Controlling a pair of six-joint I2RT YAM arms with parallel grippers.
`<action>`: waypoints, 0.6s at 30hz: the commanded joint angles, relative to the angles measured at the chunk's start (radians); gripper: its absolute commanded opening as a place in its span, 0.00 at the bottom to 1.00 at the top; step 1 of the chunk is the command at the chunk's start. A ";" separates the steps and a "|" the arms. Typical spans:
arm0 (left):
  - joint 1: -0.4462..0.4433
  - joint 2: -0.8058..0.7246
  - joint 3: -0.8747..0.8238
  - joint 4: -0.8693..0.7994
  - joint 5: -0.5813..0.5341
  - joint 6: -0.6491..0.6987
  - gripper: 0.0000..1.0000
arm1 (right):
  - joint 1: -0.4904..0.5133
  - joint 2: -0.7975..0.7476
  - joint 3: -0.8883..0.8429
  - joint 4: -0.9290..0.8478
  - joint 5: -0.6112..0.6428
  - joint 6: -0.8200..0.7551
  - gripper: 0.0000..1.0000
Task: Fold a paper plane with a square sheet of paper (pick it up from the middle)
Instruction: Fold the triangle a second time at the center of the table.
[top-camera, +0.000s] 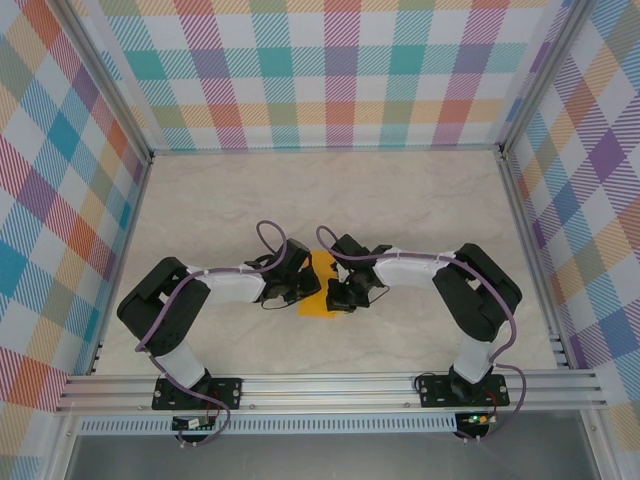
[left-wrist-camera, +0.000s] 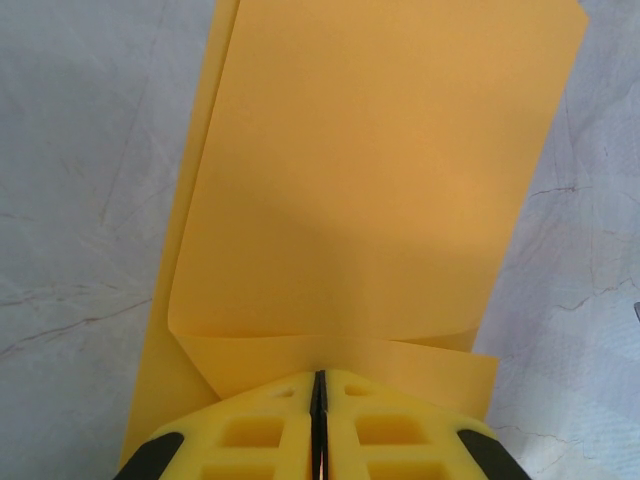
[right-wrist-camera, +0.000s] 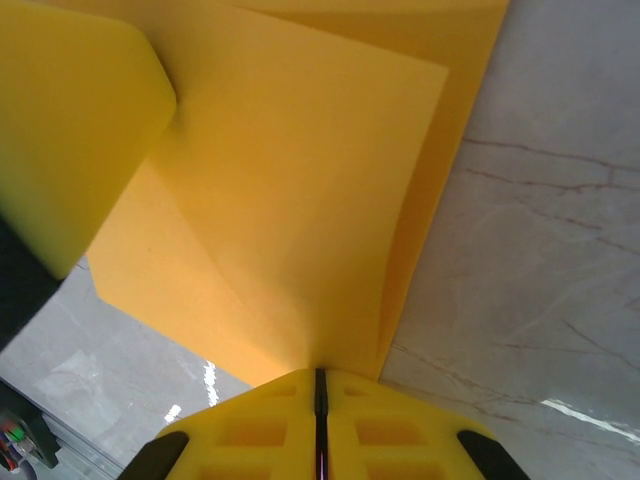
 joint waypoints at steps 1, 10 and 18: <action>-0.007 0.050 -0.019 -0.121 -0.039 0.008 0.10 | 0.008 0.006 -0.027 -0.032 0.030 0.006 0.09; -0.007 -0.017 0.029 -0.121 -0.031 0.062 0.11 | 0.008 -0.008 -0.054 -0.031 0.036 0.019 0.09; -0.009 -0.102 -0.070 0.072 0.091 0.015 0.13 | 0.008 0.007 -0.066 -0.008 0.027 0.038 0.08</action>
